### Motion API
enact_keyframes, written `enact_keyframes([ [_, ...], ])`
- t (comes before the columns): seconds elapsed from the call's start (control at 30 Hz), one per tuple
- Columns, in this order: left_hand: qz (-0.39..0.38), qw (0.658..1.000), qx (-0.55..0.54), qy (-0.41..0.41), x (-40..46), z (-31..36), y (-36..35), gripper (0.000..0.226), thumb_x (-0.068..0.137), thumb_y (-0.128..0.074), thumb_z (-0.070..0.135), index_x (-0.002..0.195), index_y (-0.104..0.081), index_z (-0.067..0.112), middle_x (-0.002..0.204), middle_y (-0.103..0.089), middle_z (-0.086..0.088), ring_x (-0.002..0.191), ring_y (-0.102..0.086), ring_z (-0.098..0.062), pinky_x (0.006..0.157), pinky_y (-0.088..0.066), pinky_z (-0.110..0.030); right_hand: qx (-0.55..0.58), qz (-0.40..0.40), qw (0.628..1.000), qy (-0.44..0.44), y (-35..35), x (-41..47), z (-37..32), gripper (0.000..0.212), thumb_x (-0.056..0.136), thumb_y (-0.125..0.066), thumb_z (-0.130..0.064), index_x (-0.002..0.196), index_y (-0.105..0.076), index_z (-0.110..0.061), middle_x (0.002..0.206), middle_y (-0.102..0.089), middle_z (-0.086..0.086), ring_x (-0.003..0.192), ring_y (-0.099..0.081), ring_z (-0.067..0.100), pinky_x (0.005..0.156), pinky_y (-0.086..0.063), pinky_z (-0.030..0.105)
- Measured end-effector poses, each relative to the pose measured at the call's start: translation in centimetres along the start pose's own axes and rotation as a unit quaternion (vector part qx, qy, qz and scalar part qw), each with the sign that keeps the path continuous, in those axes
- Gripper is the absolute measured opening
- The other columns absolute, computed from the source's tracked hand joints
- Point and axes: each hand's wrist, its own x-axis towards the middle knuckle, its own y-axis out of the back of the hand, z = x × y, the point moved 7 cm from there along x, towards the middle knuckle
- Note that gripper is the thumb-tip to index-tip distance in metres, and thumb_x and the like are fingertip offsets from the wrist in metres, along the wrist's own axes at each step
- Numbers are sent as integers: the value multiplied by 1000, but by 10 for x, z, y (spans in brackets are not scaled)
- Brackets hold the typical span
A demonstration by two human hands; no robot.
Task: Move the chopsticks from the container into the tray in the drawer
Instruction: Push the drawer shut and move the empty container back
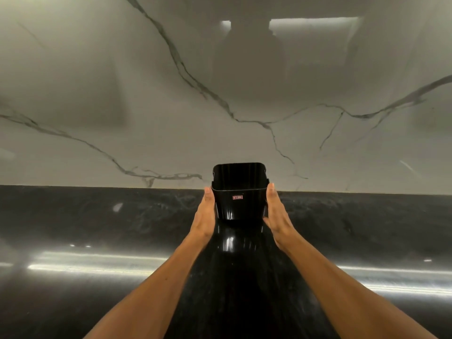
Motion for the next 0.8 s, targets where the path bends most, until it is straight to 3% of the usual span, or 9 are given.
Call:
enact_keyframes([
  [0.33,6,1000,-2,26,17,-13,-4,74,85,-16,70,149,-24,34,157,-27,0,145,-23,-20,119,-18,-49,-26,5,1000,-17,-1,17,14,76,84,-21,-70,150,-5,-37,160,-10,-5,147,-13,24,117,-17,56],
  [0.5,4,999,35,17,17,-11,-5,75,84,-15,73,151,-11,39,161,-16,5,148,-14,-20,119,-16,-53,-33,6,999,-17,-2,17,13,69,90,-21,-64,150,-2,-38,161,-10,-4,147,-13,24,117,-17,55],
  [0.63,4,998,49,37,14,-12,-5,83,79,-17,78,151,0,39,162,-7,5,148,-10,-22,120,-13,-52,-61,15,998,-18,3,10,8,78,81,-22,-69,149,4,-40,161,-7,-3,147,-12,26,115,-14,52],
  [0.8,31,997,47,48,-1,-12,13,87,77,-21,75,151,-1,34,162,-6,7,148,-10,-18,121,-12,-48,-75,38,996,-17,23,-9,7,77,82,-24,-68,150,-1,-41,160,-12,-5,146,-14,23,116,-15,49],
])
